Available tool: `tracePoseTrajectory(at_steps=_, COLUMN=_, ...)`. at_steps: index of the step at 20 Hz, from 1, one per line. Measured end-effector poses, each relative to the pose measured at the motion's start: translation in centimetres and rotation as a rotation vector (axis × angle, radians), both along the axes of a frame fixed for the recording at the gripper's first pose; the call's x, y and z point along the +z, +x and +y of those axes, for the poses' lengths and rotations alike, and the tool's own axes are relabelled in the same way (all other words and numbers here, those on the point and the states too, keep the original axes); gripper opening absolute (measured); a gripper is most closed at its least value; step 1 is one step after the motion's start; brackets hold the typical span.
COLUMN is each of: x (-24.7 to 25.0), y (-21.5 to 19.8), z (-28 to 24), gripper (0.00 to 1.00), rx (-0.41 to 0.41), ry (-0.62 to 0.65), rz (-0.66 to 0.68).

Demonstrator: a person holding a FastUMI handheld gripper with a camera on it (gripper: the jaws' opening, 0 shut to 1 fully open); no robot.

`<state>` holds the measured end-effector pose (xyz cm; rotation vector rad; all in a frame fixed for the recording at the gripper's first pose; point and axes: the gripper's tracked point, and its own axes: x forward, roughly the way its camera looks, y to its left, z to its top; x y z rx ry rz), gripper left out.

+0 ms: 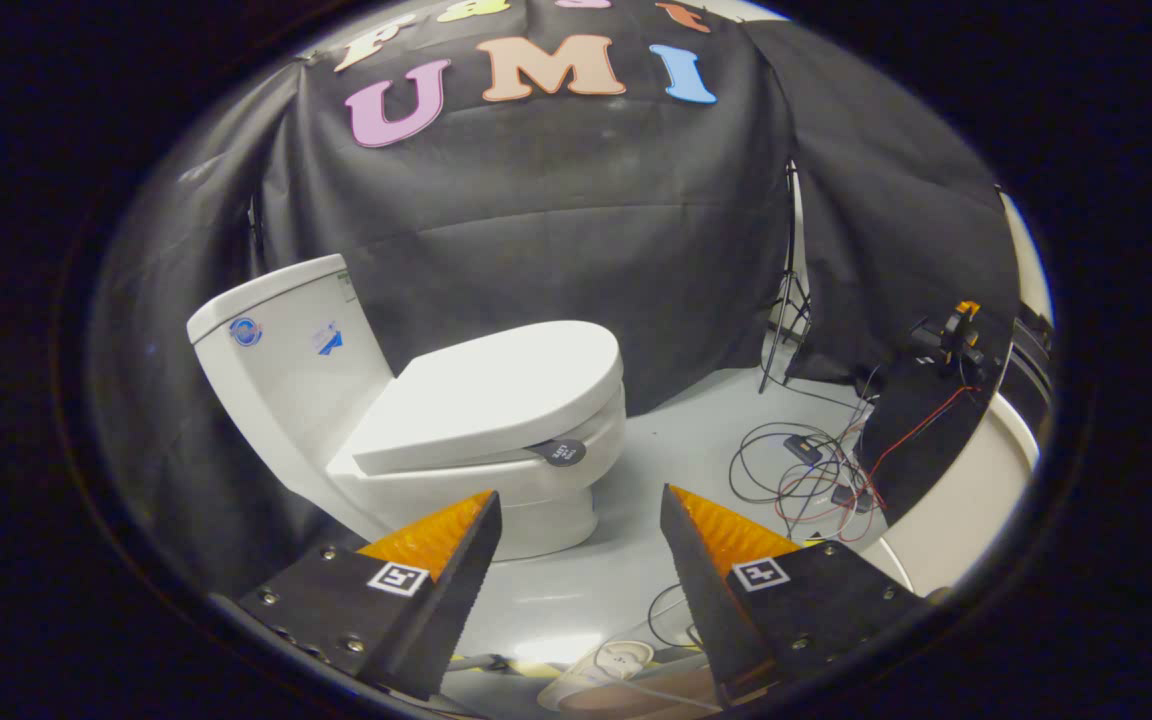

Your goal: Open the toilet lid.

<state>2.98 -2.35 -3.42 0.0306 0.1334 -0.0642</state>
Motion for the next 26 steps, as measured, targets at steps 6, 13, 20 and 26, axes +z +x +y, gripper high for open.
tracePoseTrajectory(at_steps=6, x=-0.2, y=0.3, z=-0.6, gripper=0.94, rx=-0.061, ry=-0.033, rz=0.020)
tracePoseTrajectory(at_steps=13, x=2.8, y=3.7, z=2.1, gripper=0.91, rx=-0.066, ry=-0.024, rz=-0.081)
tracePoseTrajectory(at_steps=20, x=5.8, y=8.1, z=6.0, gripper=0.89, rx=-0.007, ry=0.272, rz=-0.248)
tracePoseTrajectory(at_steps=26, x=3.7, y=12.6, z=5.4, gripper=0.90, rx=0.005, ry=0.617, rz=-0.276)
